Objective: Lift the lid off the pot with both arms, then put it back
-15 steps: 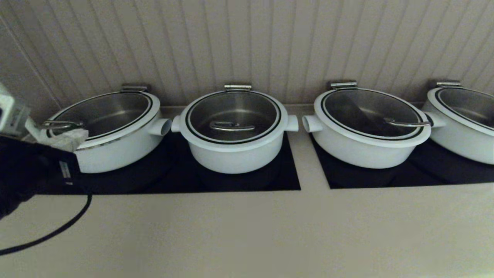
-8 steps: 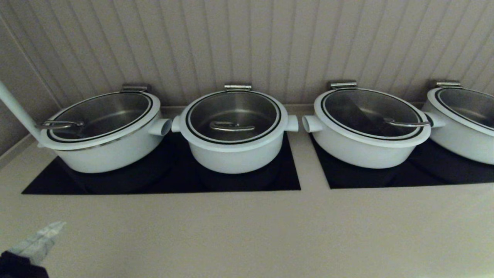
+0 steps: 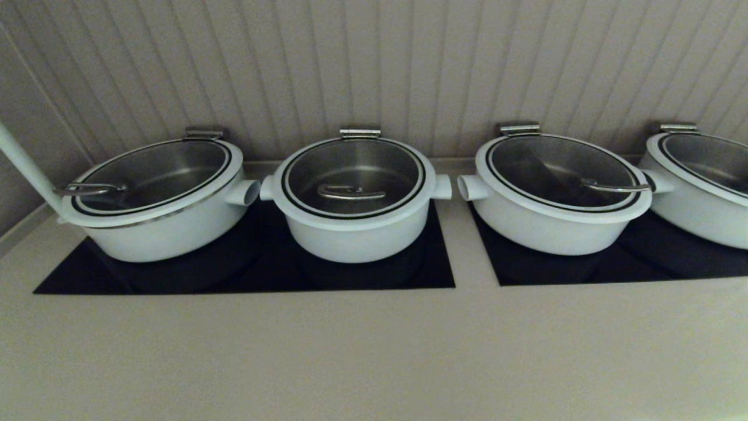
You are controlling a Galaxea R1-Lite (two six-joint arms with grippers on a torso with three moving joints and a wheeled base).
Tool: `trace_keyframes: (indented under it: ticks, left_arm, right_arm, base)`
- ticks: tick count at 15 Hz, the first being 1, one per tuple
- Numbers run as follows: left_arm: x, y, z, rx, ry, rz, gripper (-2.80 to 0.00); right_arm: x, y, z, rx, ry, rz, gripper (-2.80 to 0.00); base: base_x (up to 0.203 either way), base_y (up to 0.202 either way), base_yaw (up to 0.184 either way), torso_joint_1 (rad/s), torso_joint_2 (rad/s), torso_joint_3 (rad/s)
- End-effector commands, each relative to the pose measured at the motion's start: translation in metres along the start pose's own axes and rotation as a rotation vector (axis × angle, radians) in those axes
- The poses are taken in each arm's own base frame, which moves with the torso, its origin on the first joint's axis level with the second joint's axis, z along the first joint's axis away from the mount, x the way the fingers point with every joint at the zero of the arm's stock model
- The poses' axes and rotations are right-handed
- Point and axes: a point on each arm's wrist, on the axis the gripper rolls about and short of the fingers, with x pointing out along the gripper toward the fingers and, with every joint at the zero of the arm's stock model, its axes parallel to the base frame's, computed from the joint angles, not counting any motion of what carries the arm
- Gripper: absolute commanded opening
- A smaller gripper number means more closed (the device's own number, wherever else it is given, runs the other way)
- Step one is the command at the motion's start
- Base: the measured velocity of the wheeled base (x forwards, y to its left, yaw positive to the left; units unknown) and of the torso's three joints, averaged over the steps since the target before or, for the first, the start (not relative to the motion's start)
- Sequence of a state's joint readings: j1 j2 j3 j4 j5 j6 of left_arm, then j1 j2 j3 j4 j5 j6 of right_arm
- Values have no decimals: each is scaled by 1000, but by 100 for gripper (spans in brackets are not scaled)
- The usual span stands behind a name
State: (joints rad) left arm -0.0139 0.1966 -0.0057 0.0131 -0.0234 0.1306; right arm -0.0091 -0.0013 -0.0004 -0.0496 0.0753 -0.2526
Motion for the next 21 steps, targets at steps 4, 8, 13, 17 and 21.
trace_keyframes:
  ticks: [4, 8, 13, 17, 21]
  left_arm:
    - [-14, -2, -7, 15, -178, 28, -280]
    - [-14, -1, -7, 7, -195, 34, -280]
    - [-14, -1, -7, -8, -194, 34, -280]
    - [-14, -1, -7, -50, -194, 31, -280]
    - [-14, -1, -7, -80, -193, 34, -280]
  right_arm:
    - [0, 0, 0, -2, 0, 0, -280]
    - [0, 0, 0, -2, 1, 2, -280]
    - [0, 0, 0, -2, 2, 2, -280]
    - [0, 0, 0, -3, 4, 1, -280]
    - [0, 0, 0, -4, 3, 1, -280]
  base:
    - [0, 0, 0, 0, 0, 0]
    - [0, 0, 0, 0, 0, 0]
    - [0, 0, 0, 0, 0, 0]
    - [0, 0, 0, 0, 0, 0]
    - [0, 0, 0, 0, 0, 0]
